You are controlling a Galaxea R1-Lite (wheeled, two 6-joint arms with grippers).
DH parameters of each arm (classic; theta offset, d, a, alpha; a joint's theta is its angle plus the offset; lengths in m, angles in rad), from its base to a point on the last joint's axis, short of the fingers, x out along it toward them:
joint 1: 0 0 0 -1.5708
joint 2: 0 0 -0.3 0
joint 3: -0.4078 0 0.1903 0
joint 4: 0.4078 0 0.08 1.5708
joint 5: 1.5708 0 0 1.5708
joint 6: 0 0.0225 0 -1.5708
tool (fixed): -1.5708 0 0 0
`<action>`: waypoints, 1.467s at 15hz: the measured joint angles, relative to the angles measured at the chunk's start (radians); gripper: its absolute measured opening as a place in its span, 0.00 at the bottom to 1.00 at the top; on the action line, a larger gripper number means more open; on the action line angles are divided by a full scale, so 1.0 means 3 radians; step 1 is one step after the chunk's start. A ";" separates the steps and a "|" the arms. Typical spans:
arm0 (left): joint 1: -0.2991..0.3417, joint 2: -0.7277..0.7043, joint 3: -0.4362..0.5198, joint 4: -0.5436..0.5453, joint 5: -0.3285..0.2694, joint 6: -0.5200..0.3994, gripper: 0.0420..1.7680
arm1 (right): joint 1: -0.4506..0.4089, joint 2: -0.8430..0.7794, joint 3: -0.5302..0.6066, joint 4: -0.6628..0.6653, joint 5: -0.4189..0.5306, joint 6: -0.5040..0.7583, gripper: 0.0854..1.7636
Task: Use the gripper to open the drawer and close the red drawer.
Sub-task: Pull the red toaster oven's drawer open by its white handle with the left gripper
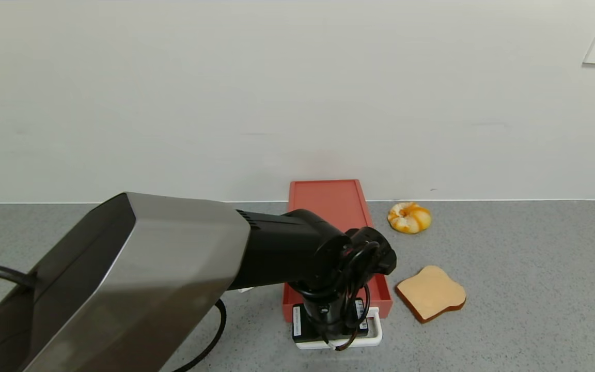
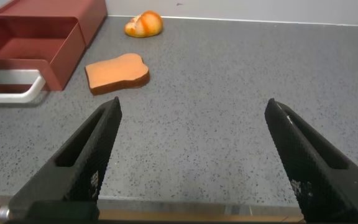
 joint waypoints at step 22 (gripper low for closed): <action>-0.0071 -0.0296 0.0042 0.0139 0.0013 -0.0010 0.04 | 0.0000 0.0001 0.0000 0.0000 -0.0003 0.0001 0.96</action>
